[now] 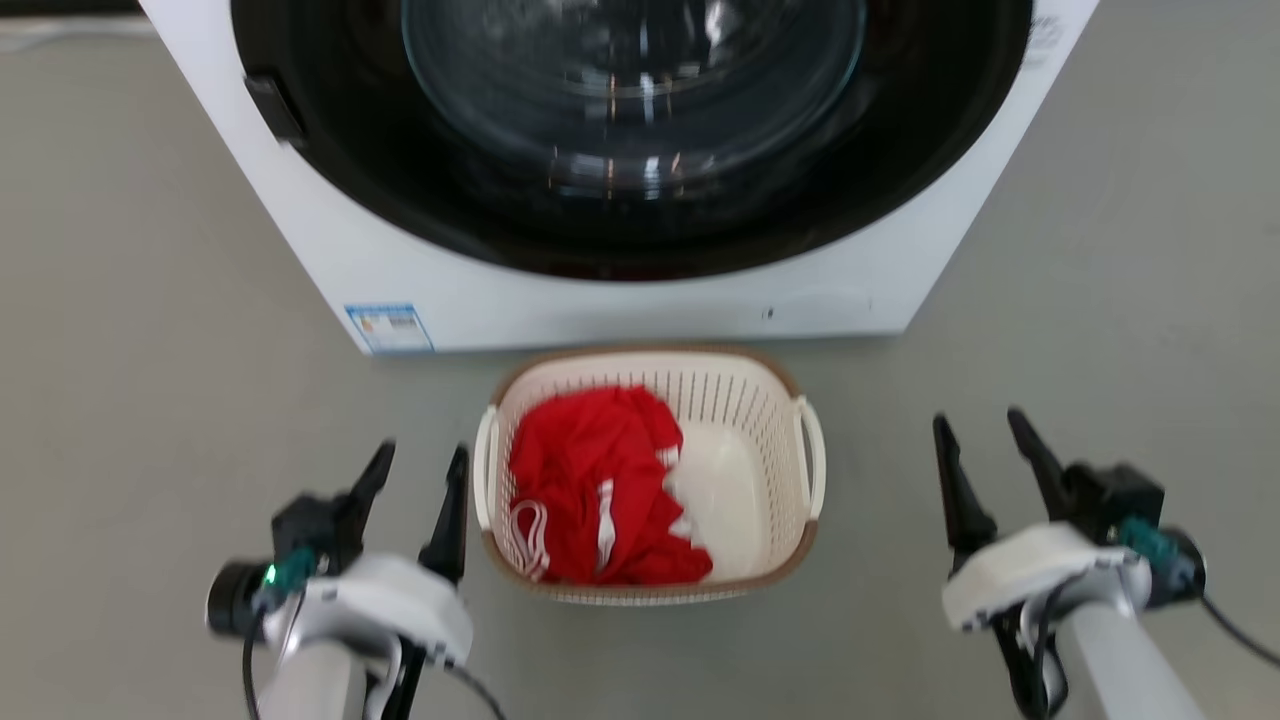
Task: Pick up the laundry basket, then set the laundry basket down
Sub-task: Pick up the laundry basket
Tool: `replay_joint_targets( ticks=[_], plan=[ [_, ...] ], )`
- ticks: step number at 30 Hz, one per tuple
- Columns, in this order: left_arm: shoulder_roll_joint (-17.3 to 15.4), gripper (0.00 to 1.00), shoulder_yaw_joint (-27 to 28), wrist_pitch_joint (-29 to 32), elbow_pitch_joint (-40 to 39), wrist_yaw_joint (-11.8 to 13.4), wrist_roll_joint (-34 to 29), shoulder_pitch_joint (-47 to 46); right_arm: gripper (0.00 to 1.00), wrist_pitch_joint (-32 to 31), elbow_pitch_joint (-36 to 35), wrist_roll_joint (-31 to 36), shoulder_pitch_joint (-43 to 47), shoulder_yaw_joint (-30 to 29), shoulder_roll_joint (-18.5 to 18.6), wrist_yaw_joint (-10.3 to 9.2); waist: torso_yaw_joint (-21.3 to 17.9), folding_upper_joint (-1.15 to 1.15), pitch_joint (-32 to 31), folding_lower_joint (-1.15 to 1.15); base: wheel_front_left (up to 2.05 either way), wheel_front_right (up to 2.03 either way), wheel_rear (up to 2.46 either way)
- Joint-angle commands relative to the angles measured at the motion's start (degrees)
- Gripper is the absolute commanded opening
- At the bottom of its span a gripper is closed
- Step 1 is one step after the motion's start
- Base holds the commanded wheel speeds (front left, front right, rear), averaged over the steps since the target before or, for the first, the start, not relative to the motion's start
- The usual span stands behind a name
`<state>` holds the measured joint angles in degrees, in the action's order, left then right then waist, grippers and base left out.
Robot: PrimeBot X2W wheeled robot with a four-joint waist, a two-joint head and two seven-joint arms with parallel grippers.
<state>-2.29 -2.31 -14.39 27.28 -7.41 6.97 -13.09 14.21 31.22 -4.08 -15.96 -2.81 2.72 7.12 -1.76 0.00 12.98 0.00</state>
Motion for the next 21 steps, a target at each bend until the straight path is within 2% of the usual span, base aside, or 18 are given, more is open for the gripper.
replay_joint_targets(
  ticks=[1,13,21],
  plan=[
    [-0.61,1.0,1.07,-0.61,-0.45,-0.02,0.82,-3.63,1.0,0.79,-0.11,0.13,-2.82,1.05,0.16,0.36,0.4,0.0,3.89,0.0,0.0,0.0,0.0],
    [-0.6,1.0,-3.06,-0.61,11.89,2.42,3.27,-18.45,1.0,0.79,10.11,1.82,-16.47,-2.5,0.16,0.36,1.71,0.0,17.77,0.0,0.0,0.0,0.0],
    [-0.59,1.0,-4.54,-0.61,16.24,3.46,3.26,-24.88,1.0,0.79,14.53,2.26,-21.68,-3.36,0.16,0.36,2.36,0.0,23.64,0.0,0.0,0.0,0.0]
  ],
)
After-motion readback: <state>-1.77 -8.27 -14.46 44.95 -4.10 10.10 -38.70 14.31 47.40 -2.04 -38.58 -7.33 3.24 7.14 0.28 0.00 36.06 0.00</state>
